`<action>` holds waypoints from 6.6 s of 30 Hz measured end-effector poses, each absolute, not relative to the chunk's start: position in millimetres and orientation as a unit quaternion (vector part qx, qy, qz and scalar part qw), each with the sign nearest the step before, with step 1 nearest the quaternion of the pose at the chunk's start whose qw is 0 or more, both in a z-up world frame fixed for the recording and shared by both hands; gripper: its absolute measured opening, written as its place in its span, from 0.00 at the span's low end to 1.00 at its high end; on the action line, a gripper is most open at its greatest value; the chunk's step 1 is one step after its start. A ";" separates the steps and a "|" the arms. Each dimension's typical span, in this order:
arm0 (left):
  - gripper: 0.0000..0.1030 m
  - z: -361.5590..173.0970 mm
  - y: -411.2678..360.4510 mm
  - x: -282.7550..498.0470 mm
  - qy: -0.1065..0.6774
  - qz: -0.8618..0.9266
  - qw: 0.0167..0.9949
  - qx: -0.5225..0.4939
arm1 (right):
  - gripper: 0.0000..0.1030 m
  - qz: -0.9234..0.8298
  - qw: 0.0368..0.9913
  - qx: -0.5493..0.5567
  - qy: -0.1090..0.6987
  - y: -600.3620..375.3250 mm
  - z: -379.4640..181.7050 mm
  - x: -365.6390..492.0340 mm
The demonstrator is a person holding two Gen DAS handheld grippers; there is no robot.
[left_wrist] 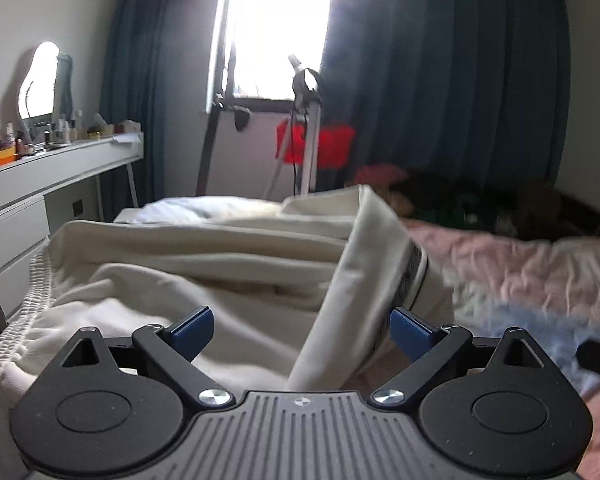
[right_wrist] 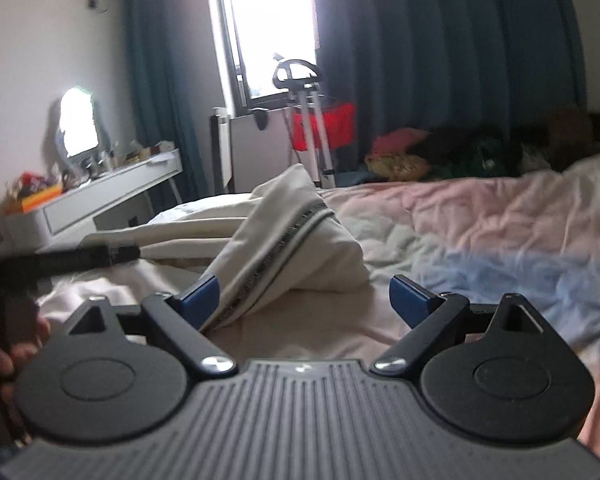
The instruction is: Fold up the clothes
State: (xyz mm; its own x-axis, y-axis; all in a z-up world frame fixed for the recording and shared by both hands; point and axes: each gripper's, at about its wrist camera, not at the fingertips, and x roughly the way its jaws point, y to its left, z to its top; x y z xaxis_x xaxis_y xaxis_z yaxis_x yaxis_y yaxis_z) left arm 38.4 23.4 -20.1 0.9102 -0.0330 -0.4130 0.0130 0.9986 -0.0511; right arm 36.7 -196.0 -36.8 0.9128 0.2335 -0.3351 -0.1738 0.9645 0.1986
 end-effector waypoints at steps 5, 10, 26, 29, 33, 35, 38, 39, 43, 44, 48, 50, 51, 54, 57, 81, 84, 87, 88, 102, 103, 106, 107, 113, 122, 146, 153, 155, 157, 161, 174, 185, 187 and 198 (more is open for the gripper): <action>0.93 -34.2 17.8 68.4 0.232 -0.027 0.972 0.007 | 0.90 0.082 0.978 0.084 0.172 -200.8 -41.0 38.5; 0.93 -42.6 8.6 118.7 0.245 -0.034 0.968 0.034 | 0.41 0.069 0.980 0.078 0.171 -203.6 -43.6 40.7; 0.83 -46.4 -56.8 324.6 0.238 -0.053 0.968 0.057 | 1.00 0.088 0.966 0.161 0.182 -232.2 -66.9 78.3; 0.44 -47.9 -66.0 338.6 0.232 -0.071 0.969 0.051 | 1.00 0.074 0.963 0.172 0.194 -239.0 -82.0 92.6; 0.03 -35.0 -76.1 308.0 0.218 -0.073 0.972 0.058 | 1.00 0.055 0.953 0.204 0.219 -248.2 -98.2 110.9; 0.03 -24.7 -75.5 276.0 0.194 -0.070 0.976 0.063 | 1.00 0.053 0.947 0.219 0.228 -252.5 -102.1 115.6; 0.02 -18.9 -55.9 224.4 0.195 -0.078 0.977 0.031 | 1.00 0.057 0.941 0.237 0.233 -256.1 -103.8 116.5; 0.02 -19.9 -48.4 207.7 0.199 -0.079 0.977 0.020 | 1.00 0.062 0.941 0.239 0.232 -256.2 -102.9 114.7; 0.02 -29.4 -23.5 138.7 0.214 -0.082 0.973 -0.004 | 1.00 0.082 0.944 0.227 0.225 -248.8 -96.1 102.9; 0.02 -31.5 -18.9 122.6 0.216 -0.082 0.973 -0.004 | 1.00 0.088 0.945 0.222 0.224 -246.5 -94.3 99.5; 0.03 -38.7 -8.4 88.6 0.254 -0.089 0.963 -0.021 | 1.00 0.108 0.948 0.205 0.217 -235.5 -87.2 86.7; 0.04 -38.5 -1.5 84.0 0.254 -0.078 0.964 -0.035 | 0.98 0.119 0.950 0.196 0.213 -229.1 -83.4 80.9; 0.05 -37.6 4.4 83.2 0.253 -0.080 0.963 -0.052 | 0.95 0.122 0.951 0.190 0.211 -225.7 -81.3 77.5; 0.25 -30.4 13.6 80.6 0.250 -0.081 0.963 -0.058 | 0.78 0.127 0.948 0.191 0.222 -219.7 -79.1 71.3; 0.50 -22.1 25.7 72.1 0.239 -0.061 0.968 -0.055 | 0.53 0.124 0.937 0.212 0.249 -219.4 -79.6 73.7; 0.72 -69.2 109.4 141.8 0.278 0.002 0.940 -0.199 | 0.78 0.054 0.877 0.316 0.358 -124.2 -67.0 461.8; 0.72 -76.6 110.3 147.8 0.292 -0.002 0.933 -0.211 | 0.27 0.069 0.875 0.316 0.361 -107.7 -84.9 471.0; 0.72 -80.2 107.0 148.1 0.292 -0.009 0.933 -0.208 | 0.05 0.065 0.896 0.275 0.343 -94.4 -80.2 456.1; 0.72 -80.9 105.8 148.0 0.295 -0.011 0.932 -0.209 | 0.05 0.071 0.905 0.267 0.323 -95.5 -71.8 447.1; 0.71 -49.9 79.8 93.9 0.252 -0.012 0.950 -0.184 | 0.05 -0.017 0.933 0.334 0.134 -298.9 34.5 232.0; 0.71 -48.6 76.8 90.9 0.256 -0.011 0.950 -0.179 | 0.05 -0.033 0.931 0.341 0.129 -316.3 28.9 211.7; 0.71 -37.4 62.8 74.9 0.229 0.006 0.966 -0.117 | 0.06 -0.100 0.917 0.356 0.152 -355.2 -8.1 159.1; 0.71 -33.7 57.9 69.0 0.224 0.010 0.970 -0.097 | 0.06 -0.119 0.908 0.364 0.168 -365.7 -21.6 145.6; 0.72 -21.1 37.5 38.7 0.226 -0.003 0.972 -0.060 | 0.06 -0.146 0.861 0.431 0.230 -397.9 -88.3 93.1; 0.77 -21.4 37.0 30.9 0.241 0.031 0.969 -0.038 | 0.07 -0.121 0.795 0.531 0.268 -393.2 -139.7 63.8; 0.76 -68.7 79.5 71.6 0.369 0.034 0.909 -0.192 | 0.54 -0.110 0.685 0.696 0.183 -445.2 -194.3 103.8; 0.76 -75.2 72.7 79.3 0.376 0.030 0.907 -0.185 | 0.18 -0.091 0.724 0.649 0.214 -449.3 -178.9 122.0; 0.76 -76.1 70.7 79.2 0.377 0.031 0.908 -0.180 | 0.07 -0.104 0.724 0.649 0.209 -452.7 -179.1 119.3; 0.76 -75.8 69.9 78.0 0.377 0.029 0.908 -0.181 | 0.06 -0.120 0.731 0.645 0.189 -458.1 -175.0 113.2; 0.76 -73.2 71.8 76.0 0.372 0.029 0.909 -0.187 | 0.05 -0.130 0.769 0.617 0.106 -478.6 -144.6 96.4; 0.76 -76.0 90.4 77.3 0.389 0.024 0.889 -0.242 | 0.08 -0.176 0.712 0.668 0.126 -521.6 -149.0 44.3; 0.82 -78.8 153.1 49.0 0.409 0.055 0.843 -0.345 | 0.81 -0.214 0.648 0.708 0.183 -509.2 -159.8 12.8; 0.84 -81.4 163.3 41.2 0.418 0.071 0.836 -0.347 | 0.81 -0.221 0.652 0.702 0.184 -501.4 -154.1 7.1; 0.86 -103.6 183.2 36.3 0.446 0.113 0.800 -0.385 | 0.81 -0.210 0.619 0.717 0.241 -478.4 -179.9 28.4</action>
State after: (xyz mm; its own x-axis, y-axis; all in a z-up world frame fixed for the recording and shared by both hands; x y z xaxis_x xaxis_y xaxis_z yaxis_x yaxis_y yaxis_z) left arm 36.3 183.2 -103.6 0.5761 -0.1639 -0.8008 -0.5239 0.6780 -0.5156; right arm 28.4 -478.4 -179.9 0.7956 0.0865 -0.5996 0.6058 -0.1162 0.7871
